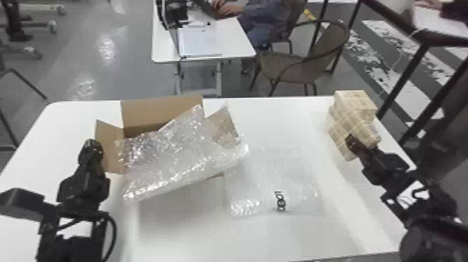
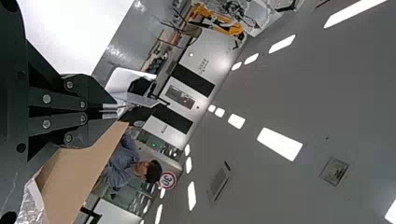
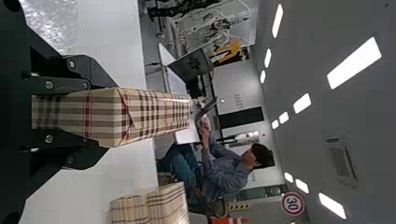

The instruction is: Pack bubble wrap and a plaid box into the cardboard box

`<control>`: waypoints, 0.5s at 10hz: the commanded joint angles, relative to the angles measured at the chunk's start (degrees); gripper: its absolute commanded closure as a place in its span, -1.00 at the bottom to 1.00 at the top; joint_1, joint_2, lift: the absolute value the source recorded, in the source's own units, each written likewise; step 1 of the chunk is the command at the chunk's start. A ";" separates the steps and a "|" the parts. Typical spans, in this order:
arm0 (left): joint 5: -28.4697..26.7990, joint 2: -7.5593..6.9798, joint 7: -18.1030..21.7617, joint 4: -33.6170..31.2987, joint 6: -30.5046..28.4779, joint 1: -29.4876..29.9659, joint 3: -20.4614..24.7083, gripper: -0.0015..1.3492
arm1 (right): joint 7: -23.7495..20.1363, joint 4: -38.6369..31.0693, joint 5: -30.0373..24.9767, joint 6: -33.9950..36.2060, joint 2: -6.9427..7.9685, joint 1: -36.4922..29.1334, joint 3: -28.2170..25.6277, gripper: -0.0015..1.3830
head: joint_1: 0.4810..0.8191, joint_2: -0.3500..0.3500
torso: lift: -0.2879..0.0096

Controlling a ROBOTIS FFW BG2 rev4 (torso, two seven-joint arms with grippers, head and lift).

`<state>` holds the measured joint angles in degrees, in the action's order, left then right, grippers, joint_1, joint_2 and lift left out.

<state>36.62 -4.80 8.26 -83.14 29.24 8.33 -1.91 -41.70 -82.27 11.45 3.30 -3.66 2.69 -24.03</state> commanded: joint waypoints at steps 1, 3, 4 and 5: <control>0.03 0.05 0.00 0.09 0.03 -0.07 0.06 0.78 | 2.41 -11.07 2.96 2.15 1.38 -1.55 3.38 0.49 | 0.27 -0.15 | 0.19; 0.03 0.05 0.26 0.44 0.03 -0.51 -0.12 0.78 | 3.55 -17.92 7.44 6.63 1.29 -0.93 7.77 0.49 | 0.27 -0.05 | 0.19; 0.03 0.05 0.26 0.44 0.03 -0.51 -0.12 0.78 | 4.08 -18.63 10.17 7.69 1.29 -0.23 11.29 0.49 | 0.16 0.03 | 0.19; 0.12 0.05 0.26 0.53 -0.06 -0.60 -0.12 0.78 | 4.08 -18.54 12.45 9.09 0.94 0.91 15.77 0.49 | 0.06 0.12 | 0.19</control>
<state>36.69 -4.75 8.52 -82.65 29.26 7.81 -2.02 -37.60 -100.70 22.36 11.46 -2.52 2.93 -11.06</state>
